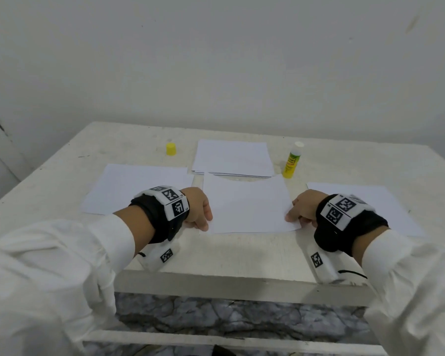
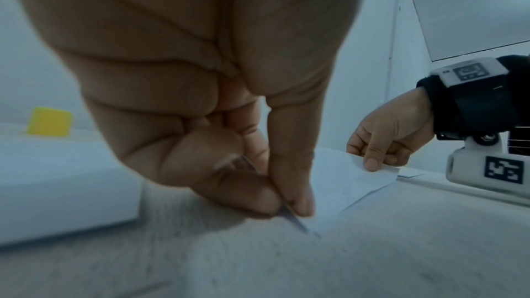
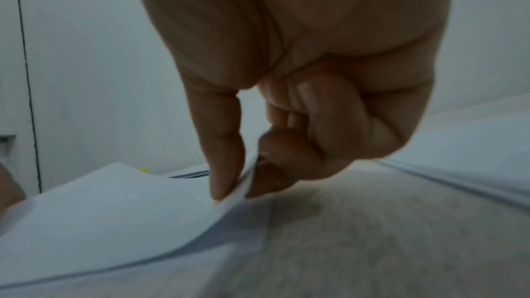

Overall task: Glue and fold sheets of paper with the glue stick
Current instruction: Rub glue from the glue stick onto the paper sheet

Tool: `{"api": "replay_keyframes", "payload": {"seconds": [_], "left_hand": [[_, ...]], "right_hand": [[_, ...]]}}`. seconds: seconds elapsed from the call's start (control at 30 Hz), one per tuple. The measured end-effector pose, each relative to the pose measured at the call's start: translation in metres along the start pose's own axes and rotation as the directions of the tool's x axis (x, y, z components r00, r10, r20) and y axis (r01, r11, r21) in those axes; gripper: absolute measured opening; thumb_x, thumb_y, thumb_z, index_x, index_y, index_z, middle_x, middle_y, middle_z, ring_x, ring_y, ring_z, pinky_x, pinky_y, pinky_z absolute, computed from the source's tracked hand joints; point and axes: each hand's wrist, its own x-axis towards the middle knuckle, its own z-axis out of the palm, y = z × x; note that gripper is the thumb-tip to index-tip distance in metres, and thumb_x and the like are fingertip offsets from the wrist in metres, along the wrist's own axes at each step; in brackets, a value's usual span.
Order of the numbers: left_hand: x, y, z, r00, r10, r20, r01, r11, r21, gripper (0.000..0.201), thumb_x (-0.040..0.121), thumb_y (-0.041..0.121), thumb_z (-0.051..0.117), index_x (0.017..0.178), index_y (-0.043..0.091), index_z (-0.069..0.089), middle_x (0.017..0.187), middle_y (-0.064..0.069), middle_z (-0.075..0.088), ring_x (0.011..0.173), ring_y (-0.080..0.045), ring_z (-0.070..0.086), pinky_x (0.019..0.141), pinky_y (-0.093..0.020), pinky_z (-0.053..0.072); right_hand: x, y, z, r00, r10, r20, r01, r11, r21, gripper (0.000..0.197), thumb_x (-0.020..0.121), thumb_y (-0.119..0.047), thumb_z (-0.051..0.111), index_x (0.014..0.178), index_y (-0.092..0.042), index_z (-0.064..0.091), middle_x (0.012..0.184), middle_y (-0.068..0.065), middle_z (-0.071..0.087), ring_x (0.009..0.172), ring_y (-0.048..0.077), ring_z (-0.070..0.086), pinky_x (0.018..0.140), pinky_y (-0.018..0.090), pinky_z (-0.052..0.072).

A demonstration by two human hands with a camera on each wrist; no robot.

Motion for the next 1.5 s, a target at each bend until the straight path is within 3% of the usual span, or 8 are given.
{"api": "replay_keyframes", "payload": {"seconds": [0.33, 0.63, 0.8, 0.87, 1.0, 1.23, 1.33, 1.5], "left_hand": [[0.004, 0.0, -0.001, 1.0, -0.009, 0.014, 0.008, 0.999, 0.046, 0.018, 0.075, 0.009, 0.079, 0.085, 0.018, 0.067, 0.064, 0.002, 0.063, 0.035, 0.002, 0.051, 0.039, -0.009, 0.039], [0.007, 0.0, -0.002, 1.0, -0.019, 0.018, 0.017, 0.998, 0.06, 0.019, 0.073, 0.01, 0.081, 0.079, 0.022, 0.066, 0.063, 0.003, 0.064, 0.037, 0.0, 0.051, 0.041, -0.011, 0.04], [0.005, 0.001, -0.001, 1.0, -0.025, -0.002, 0.025, 0.998, 0.054, 0.026, 0.073, 0.01, 0.081, 0.09, 0.021, 0.064, 0.068, 0.002, 0.064, 0.045, -0.005, 0.054, 0.041, -0.013, 0.04], [0.004, 0.004, -0.002, 1.0, -0.03, -0.001, 0.03, 0.995, 0.09, 0.043, 0.073, 0.012, 0.081, 0.108, 0.022, 0.057, 0.082, 0.0, 0.062, 0.06, -0.012, 0.058, 0.049, -0.018, 0.045], [0.008, 0.008, -0.006, 1.0, -0.029, 0.011, 0.021, 0.895, 0.445, 0.086, 0.076, 0.038, 0.078, 0.146, 0.03, 0.029, 0.138, -0.005, 0.045, 0.124, -0.025, 0.047, 0.099, -0.031, 0.039], [0.034, 0.003, -0.009, 0.998, -0.027, 0.059, -0.026, 0.675, 0.738, 0.114, 0.068, 0.069, 0.067, 0.152, 0.023, 0.006, 0.156, -0.005, 0.014, 0.139, -0.033, 0.021, 0.111, -0.047, 0.026], [0.039, 0.004, -0.01, 0.998, 0.0, 0.061, -0.044, 0.691, 0.722, 0.121, 0.065, 0.066, 0.072, 0.152, 0.017, 0.004, 0.157, -0.005, 0.012, 0.14, -0.032, 0.018, 0.115, -0.046, 0.023], [0.041, 0.006, -0.012, 0.998, -0.027, 0.065, -0.027, 0.706, 0.708, 0.128, 0.065, 0.062, 0.075, 0.151, 0.01, -0.004, 0.159, -0.007, 0.001, 0.144, -0.033, 0.01, 0.117, -0.046, 0.018]], "right_hand": [[0.0, 0.006, -0.01, 0.996, -0.077, 0.054, 0.084, 0.985, -0.153, 0.039, 0.082, -0.022, 0.072, 0.114, 0.0, 0.064, 0.092, 0.009, 0.062, 0.083, 0.021, 0.054, 0.052, 0.019, 0.034], [0.005, 0.009, -0.007, 0.994, -0.108, 0.02, 0.11, 0.979, -0.174, 0.022, 0.081, -0.019, 0.074, 0.096, -0.008, 0.061, 0.07, 0.001, 0.054, 0.06, 0.012, 0.044, 0.051, 0.018, 0.032], [0.007, 0.006, -0.004, 0.993, -0.115, 0.009, 0.114, 0.972, -0.204, 0.027, 0.08, -0.017, 0.075, 0.1, -0.003, 0.063, 0.079, 0.005, 0.061, 0.073, 0.019, 0.054, 0.053, 0.019, 0.037], [0.007, 0.004, -0.002, 0.994, -0.108, -0.012, 0.1, 0.956, -0.276, 0.044, 0.081, -0.019, 0.074, 0.117, 0.0, 0.059, 0.104, 0.01, 0.064, 0.095, 0.022, 0.059, 0.071, 0.025, 0.047], [0.004, -0.007, 0.002, 0.989, -0.143, -0.041, 0.116, 0.917, -0.382, 0.078, 0.077, -0.026, 0.077, 0.142, -0.01, 0.035, 0.139, 0.01, 0.044, 0.127, 0.028, 0.044, 0.103, 0.036, 0.04], [0.021, -0.082, 0.047, 0.926, -0.306, 0.222, 0.378, 0.742, -0.553, 0.084, 0.064, -0.054, 0.079, 0.132, -0.014, 0.049, 0.135, 0.005, 0.051, 0.119, 0.026, 0.051, 0.091, 0.033, 0.04], [0.03, -0.115, 0.076, 0.891, -0.368, 0.265, 0.448, 0.626, -0.638, 0.126, 0.046, -0.072, 0.076, 0.149, -0.028, 0.019, 0.157, 0.004, 0.018, 0.139, 0.03, 0.03, 0.109, 0.048, 0.032], [0.035, -0.109, 0.068, 0.882, -0.386, 0.27, 0.458, 0.569, -0.683, 0.139, 0.045, -0.076, 0.074, 0.151, -0.026, -0.001, 0.16, 0.004, 0.0, 0.145, 0.027, 0.012, 0.115, 0.051, 0.021]]}}
